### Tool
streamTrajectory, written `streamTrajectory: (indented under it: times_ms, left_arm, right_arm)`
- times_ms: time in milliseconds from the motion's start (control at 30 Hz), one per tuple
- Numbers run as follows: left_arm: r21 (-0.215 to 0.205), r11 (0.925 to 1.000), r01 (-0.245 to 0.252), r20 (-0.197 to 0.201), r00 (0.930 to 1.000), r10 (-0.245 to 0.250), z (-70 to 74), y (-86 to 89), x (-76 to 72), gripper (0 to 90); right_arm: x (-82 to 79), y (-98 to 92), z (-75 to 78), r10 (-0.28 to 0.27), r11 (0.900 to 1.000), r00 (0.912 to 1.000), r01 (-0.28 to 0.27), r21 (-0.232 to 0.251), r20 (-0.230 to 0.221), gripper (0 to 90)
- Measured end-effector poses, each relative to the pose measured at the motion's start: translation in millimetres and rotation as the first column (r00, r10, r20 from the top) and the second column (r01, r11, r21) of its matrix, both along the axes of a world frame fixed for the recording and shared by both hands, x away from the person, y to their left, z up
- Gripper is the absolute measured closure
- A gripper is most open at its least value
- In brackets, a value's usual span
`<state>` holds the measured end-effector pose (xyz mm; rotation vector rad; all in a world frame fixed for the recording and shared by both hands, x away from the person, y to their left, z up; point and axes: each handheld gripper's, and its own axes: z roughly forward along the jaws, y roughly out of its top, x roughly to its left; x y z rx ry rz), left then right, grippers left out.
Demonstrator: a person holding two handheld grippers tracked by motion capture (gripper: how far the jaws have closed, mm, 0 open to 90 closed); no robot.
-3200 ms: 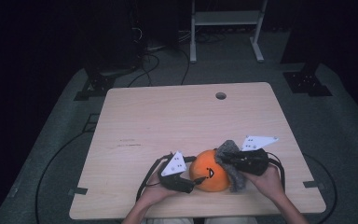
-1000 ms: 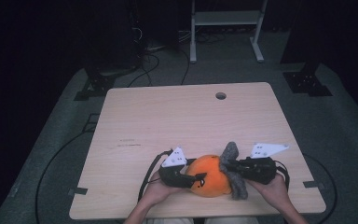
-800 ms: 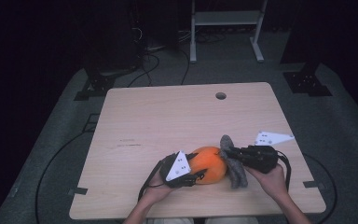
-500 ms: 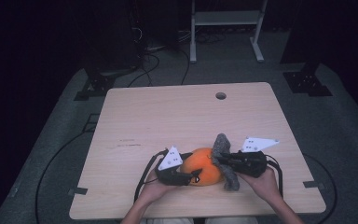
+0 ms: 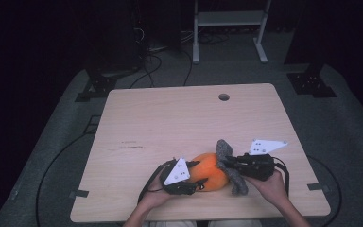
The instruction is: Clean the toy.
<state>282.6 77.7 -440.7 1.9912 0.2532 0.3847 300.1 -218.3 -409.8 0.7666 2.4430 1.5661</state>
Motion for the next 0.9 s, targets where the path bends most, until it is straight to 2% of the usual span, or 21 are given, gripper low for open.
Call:
streamTrajectory:
  times_ms: [67, 133, 200, 233, 267, 300, 333, 367, 400, 467, 500, 533, 567, 600, 633, 667, 767, 800, 867, 900]
  left_arm:
    - [-0.001, 1.0, 0.001, -0.004, 1.0, -0.001, 0.3, 0.2, 0.1, 41.5]
    - [-0.003, 1.0, 0.006, 0.003, 1.0, -0.006, 0.7, -1.7, -0.1, 41.4]
    - [0.008, 0.9999, 0.012, 0.017, 0.9998, -0.012, 1.7, -4.4, -0.6, 41.6]
    - [0.007, 0.9998, 0.017, 0.021, 0.9996, -0.017, 1.9, -6.0, -1.4, 41.6]
    - [0.009, 0.9997, 0.024, 0.028, 0.9993, -0.024, 2.1, -7.7, -2.1, 41.6]
    - [0.014, 0.9994, 0.031, 0.038, 0.9988, -0.032, 2.7, -9.0, -3.3, 41.3]
    - [0.014, 0.9994, 0.031, 0.038, 0.9988, -0.032, 2.7, -9.0, -3.3, 40.6]
    - [0.013, 0.9995, 0.029, 0.033, 0.999, -0.03, 2.9, -7.8, -2.4, 38.3]
    - [0.0, 0.9999, 0.017, 0.013, 0.9998, -0.017, 2.5, -5.9, -0.7, 38.3]
    - [-0.036, 0.9987, -0.037, -0.05, 0.9981, 0.035, 2.0, -1.8, 4.2, 24.5]
    - [-0.019, 0.996, -0.088, -0.131, 0.9878, 0.084, 0.5, -1.9, 10.2, 10.6]
    - [-0.019, 0.996, -0.088, -0.131, 0.9878, 0.084, 0.5, -1.9, 10.2, 10.2]
    - [-0.044, 0.9948, -0.092, -0.211, 0.9742, 0.081, -2.8, -1.7, 15.7, 10.2]
    - [-0.044, 0.9948, -0.092, -0.211, 0.9742, 0.081, -2.8, -1.7, 15.7, 13.1]
    - [-0.053, 0.9956, -0.077, -0.191, 0.9794, 0.066, -2.6, -2.3, 14.0, 17.3]
    - [-0.053, 0.9956, -0.077, -0.191, 0.9794, 0.066, -2.6, -2.3, 14.0, 21.5]
    - [-0.064, 0.994, -0.088, -0.154, 0.985, 0.077, 0.0, -2.5, 11.8, 32.7]
    - [-0.064, 0.994, -0.088, -0.154, 0.985, 0.077, 0.0, -2.5, 11.8, 35.1]
    - [-0.077, 0.9927, -0.093, -0.102, 0.9912, 0.085, 3.0, -3.3, 9.5, 37.3]
    - [-0.056, 0.9941, -0.092, -0.023, 0.9956, 0.091, 7.2, -8.8, 5.5, 39.8]
  right_arm:
    - [1.1, -4.9, -2.6, -0.012, 1.0, 0.9999, 0.012, -0.007, -0.008, 81.3]
    - [2.4, -14.9, -4.7, -0.042, 0.999, 0.9984, 0.041, -0.01, -0.039, 81.3]
    - [-0.4, -19.0, 0.4, -0.045, 0.999, 0.9987, 0.046, 0.007, -0.021, 81.3]
    - [-1.8, -13.9, 9.3, -0.016, 0.999, 0.9999, 0.015, 0.048, 0.006, 81.3]
    - [-1.8, -13.9, 9.3, -0.016, 0.999, 0.9999, 0.015, 0.048, 0.006, 81.3]
    - [-0.3, -2.4, 15.5, 0.016, 0.999, 0.9996, -0.017, 0.036, 0.025, 81.3]
    - [-0.3, -2.4, 15.5, 0.016, 0.999, 0.9996, -0.017, 0.036, 0.025, 81.3]
    - [2.4, 8.8, 12.6, 0.034, 0.999, 0.9991, -0.034, -0.01, 0.025, 81.3]
    - [2.4, 8.8, 12.6, 0.034, 0.999, 0.9991, -0.034, -0.01, 0.025, 81.3]
    - [3.1, 10.8, 5.8, 0.028, 1.0, 0.9995, -0.028, 0.003, 0.013, 81.3]
    - [1.3, 8.0, -0.2, 0.026, 1.0, 0.9996, -0.026, 0.012, 0.012, 81.3]
    - [1.3, 8.0, -0.2, 0.026, 1.0, 0.9996, -0.026, 0.012, 0.012, 81.3]
    - [0.0, 1.6, -4.3, 0.02, 0.999, 0.9998, -0.02, 0.034, -0.008, 81.3]
    - [-0.3, -2.4, -5.9, 0.017, 0.999, 0.9997, -0.016, 0.036, -0.018, 81.3]
    - [-0.5, -6.2, -7.4, 0.011, 0.999, 0.9996, -0.01, 0.037, -0.027, 81.2]
    - [-0.5, -6.2, -7.4, 0.011, 0.999, 0.9996, -0.01, 0.037, -0.027, 81.2]
    - [-0.4, -26.8, -10.4, -0.044, 0.999, 0.9973, 0.044, 0.003, -0.058, 81.3]
    - [-0.4, -26.8, -10.4, -0.044, 0.999, 0.9973, 0.044, 0.003, -0.058, 81.3]
    - [-3.0, -34.2, -3.9, -0.071, 0.997, 0.9964, 0.072, 0.003, -0.045, 81.4]
    - [-9.5, -31.3, 9.8, -0.057, 0.998, 0.9983, 0.057, 0.034, 0.007, 81.4]
